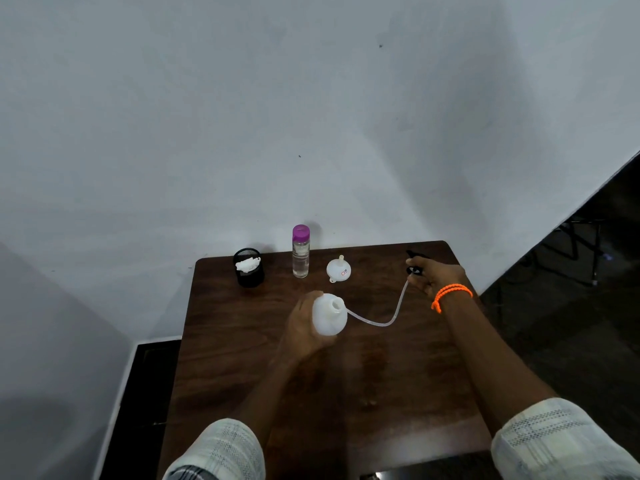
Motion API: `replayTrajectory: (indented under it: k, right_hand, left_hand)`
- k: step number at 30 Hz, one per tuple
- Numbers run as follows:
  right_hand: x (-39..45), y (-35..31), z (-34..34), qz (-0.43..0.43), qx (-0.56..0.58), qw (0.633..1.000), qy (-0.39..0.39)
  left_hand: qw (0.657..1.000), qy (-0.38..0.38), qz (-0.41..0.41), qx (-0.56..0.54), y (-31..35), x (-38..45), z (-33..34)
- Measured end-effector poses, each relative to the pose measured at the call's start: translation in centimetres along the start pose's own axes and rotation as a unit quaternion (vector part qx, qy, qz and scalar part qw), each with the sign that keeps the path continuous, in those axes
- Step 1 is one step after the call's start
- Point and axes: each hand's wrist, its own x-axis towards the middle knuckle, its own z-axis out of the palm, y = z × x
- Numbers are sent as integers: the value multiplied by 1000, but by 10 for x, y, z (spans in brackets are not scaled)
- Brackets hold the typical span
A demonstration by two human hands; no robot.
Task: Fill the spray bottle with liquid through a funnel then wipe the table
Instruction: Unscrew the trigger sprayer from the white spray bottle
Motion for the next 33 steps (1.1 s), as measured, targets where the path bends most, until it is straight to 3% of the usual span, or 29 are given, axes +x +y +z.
replayTrajectory:
  k: [9,19,33]
  right_hand:
    - [13,14,2,-3,-15,1000,1]
    - [47,88,16,21,-186,982,-8]
    - [91,188,33,44,-362,931,-8]
  left_hand:
    - [998,8,-57,11,-13,-3,7]
    - [991,-18,-130,16,-49,5,30]
    - [993,-26,-116,21,-90,5,68]
